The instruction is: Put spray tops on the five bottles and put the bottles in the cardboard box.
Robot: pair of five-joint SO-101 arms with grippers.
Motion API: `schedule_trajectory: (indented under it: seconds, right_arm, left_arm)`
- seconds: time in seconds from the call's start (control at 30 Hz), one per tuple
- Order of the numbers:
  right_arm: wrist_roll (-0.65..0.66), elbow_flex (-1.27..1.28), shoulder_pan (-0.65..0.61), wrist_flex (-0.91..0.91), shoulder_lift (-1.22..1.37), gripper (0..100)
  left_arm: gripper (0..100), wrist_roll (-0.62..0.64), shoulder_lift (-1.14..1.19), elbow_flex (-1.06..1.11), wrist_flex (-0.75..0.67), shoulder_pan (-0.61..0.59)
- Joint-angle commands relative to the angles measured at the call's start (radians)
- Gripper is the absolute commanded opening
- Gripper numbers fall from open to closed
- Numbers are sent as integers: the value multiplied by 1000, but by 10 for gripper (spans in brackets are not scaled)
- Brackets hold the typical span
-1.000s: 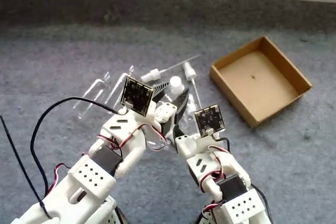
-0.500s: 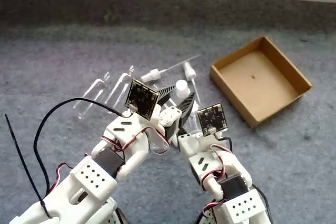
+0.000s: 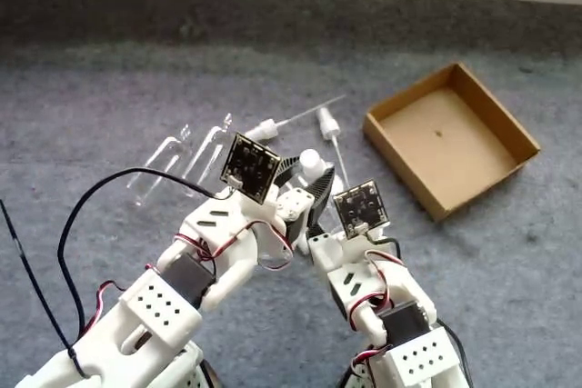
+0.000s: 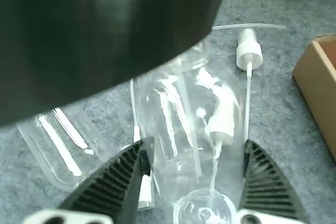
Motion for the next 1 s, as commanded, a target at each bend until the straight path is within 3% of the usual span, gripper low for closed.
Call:
schedule_trajectory:
  seconds: [0.0,0.4,0.7,0.97]
  right_arm:
    - [11,-47,19,-2,-13,224]
    - [12,-47,19,-2,-13,224]
    - [12,-47,19,-2,-13,224]
    - [87,-44,19,-2,-13,224]
  left_arm:
    - [59,0,-5,-64,3,22]
    - [59,2,1,-170,58,18]
    - [59,2,213,-251,120,21]
    - [63,2,231,-259,180,24]
